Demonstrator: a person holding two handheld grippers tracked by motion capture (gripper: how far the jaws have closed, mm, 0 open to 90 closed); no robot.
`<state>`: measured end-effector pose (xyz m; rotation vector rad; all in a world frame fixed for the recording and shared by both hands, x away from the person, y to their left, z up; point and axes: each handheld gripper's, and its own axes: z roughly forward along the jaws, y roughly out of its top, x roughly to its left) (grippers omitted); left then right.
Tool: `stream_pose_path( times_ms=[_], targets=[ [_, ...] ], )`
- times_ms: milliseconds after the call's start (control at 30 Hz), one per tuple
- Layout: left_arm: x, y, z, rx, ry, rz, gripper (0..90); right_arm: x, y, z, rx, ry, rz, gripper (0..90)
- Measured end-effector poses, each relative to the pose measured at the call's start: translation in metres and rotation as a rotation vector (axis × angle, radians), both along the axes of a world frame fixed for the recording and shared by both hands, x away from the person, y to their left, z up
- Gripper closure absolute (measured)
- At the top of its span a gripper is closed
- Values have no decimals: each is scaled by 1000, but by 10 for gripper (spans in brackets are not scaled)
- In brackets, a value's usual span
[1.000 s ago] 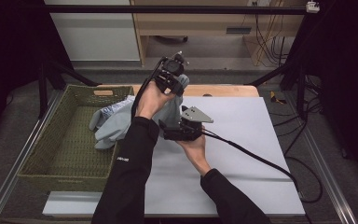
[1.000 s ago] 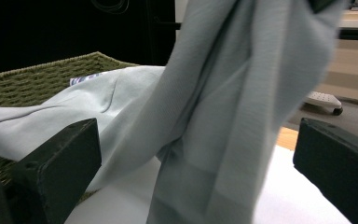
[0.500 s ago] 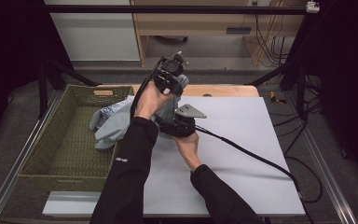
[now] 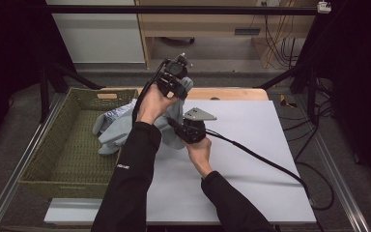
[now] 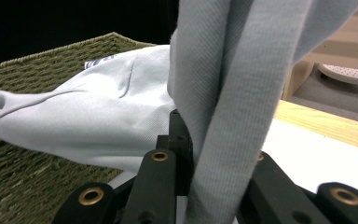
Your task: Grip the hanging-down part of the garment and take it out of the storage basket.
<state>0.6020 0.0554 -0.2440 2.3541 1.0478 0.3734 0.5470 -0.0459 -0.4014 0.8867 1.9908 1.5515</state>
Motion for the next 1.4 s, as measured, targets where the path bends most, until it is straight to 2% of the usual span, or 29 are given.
stream_pose_path(
  times_ms=[33,133,167,200,233,300,367,500,600,633,767,867,1067,1267,1400],
  targets=[
    [0,1,1,-6,0,0,812,-3,-1,2,14,21,16,824],
    [-2,3,3,-9,-2,3,812,-6,-2,4,28,25,4,825],
    [-2,3,4,-6,-4,1,812,-7,-4,4,16,7,12,825],
    [-3,3,4,-7,-6,1,812,-10,-5,6,27,17,12,826],
    [-3,2,5,-6,-6,1,812,-14,-8,8,24,-3,13,826],
    [-4,1,6,-5,-7,-1,812,-16,-9,9,29,-3,13,825],
    [-4,0,6,-7,-9,-2,812,-19,-13,11,28,-27,26,825],
    [-5,-3,7,-7,-7,-5,812,-26,-23,16,30,-35,22,826],
    [-6,-7,6,-4,-6,-12,812,-30,-32,18,9,-46,29,825],
    [-6,-8,6,-4,-5,-13,812,-33,-33,20,19,-37,31,825],
    [-8,-11,7,-3,-3,-22,812,-39,-45,24,-10,-63,41,825],
    [-10,-13,8,-2,-2,-25,812,-45,-55,30,-12,-67,46,825],
    [-17,-16,12,4,-1,-44,812,-53,-63,36,-25,-87,42,825],
    [-24,-15,16,-11,-2,-62,812,-62,-73,42,-25,-105,42,825],
    [-27,-16,17,-8,2,-78,811,-66,-79,45,-23,-104,40,825]
  ],
)
